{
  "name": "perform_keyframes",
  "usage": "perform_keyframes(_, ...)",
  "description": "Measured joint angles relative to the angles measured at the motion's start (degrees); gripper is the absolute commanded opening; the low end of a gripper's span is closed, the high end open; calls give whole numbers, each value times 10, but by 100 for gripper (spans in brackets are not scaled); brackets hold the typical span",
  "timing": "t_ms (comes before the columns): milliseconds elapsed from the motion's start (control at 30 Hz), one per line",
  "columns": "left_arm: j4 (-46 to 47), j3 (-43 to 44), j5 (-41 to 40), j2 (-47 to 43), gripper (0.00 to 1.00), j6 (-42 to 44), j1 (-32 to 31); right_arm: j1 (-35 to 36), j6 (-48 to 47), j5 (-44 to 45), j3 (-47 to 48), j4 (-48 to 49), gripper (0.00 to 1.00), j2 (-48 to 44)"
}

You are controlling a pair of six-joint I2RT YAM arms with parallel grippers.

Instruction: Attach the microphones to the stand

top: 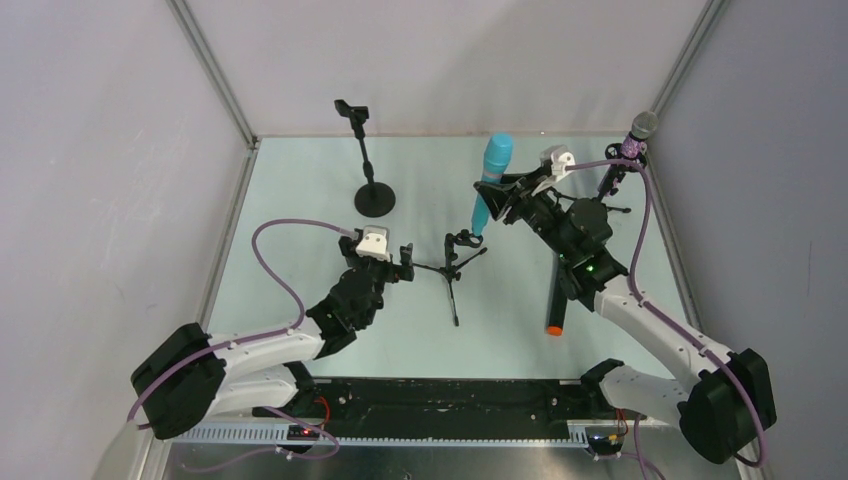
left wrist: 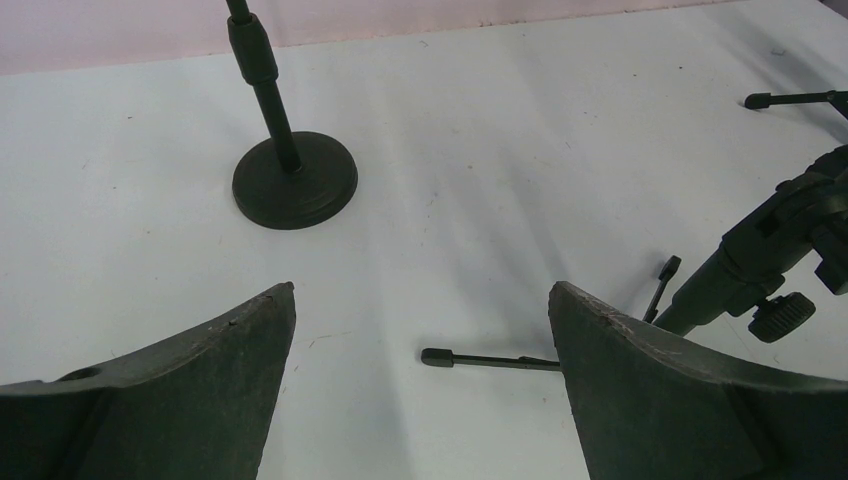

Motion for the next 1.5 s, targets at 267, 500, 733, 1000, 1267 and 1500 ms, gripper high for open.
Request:
perform_keyframes(267,-3,0,0,0,100,0,0,-3,6,-9,-26,33,0,4)
perform_keyframes(500,-4,0,0,0,100,0,0,-3,15,-13,-49,49,0,4)
perform_keyframes(733,-4,0,0,0,100,0,0,-3,16,-24,-62,76,0,9)
perform_keyframes(1000,-7,0,0,0,100,0,0,-5,11,-56,-81,135,0,22)
perform_keyframes(1267,-8,0,-1,0,100,0,0,-6,13,-62,-106,193,0,30)
perform_keyframes(1500,-8,0,-1,-1,100,0,0,-6,11,-61,-149,269,0,30)
